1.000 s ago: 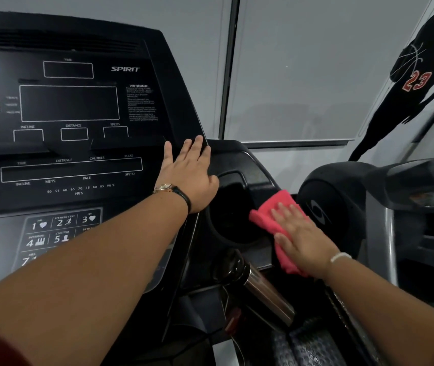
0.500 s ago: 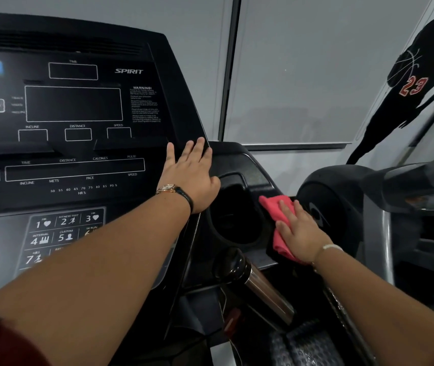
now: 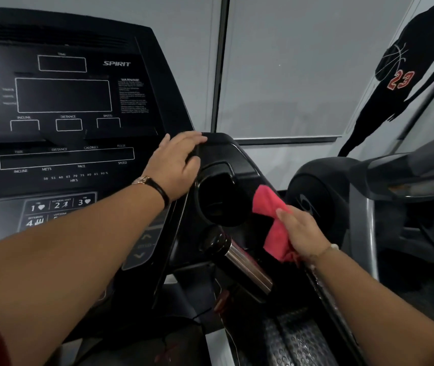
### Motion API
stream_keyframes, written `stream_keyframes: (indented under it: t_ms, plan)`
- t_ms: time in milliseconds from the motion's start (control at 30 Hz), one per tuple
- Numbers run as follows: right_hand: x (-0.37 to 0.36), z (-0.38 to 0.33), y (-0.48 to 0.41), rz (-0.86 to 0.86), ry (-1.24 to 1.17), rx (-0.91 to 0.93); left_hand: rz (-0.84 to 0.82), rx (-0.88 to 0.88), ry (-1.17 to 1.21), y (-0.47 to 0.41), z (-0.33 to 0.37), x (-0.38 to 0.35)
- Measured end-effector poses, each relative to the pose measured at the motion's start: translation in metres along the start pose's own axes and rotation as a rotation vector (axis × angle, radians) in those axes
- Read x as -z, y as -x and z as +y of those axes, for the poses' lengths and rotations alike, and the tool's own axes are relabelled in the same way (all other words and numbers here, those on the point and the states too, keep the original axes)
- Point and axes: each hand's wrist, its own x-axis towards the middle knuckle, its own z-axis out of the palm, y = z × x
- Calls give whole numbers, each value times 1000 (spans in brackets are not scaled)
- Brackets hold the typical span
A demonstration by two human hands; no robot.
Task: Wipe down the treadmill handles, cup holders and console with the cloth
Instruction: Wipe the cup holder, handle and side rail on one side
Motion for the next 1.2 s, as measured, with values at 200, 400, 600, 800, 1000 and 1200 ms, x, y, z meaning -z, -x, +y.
stream_keyframes:
  t_ms: [200,400,600,800,1000,1200]
  plan:
    - [-37,-71,59,-406,-201,192,-132,106,-51,26,0,5]
    - [-56,-68,71,-91,305,464,-126,44,-92,52,7,5]
    - [-49,-17,88,44,608,600,-31,216,224,58,29,1]
    - [-8,8,101,9,1145,701,-339,307,420,53,92,-5]
    - [34,21,122,-2,1264,136,-689,66,-326,52,111,-18]
    - [-6,39,103,-27,981,-340,-739,-56,-637,58,117,-19]
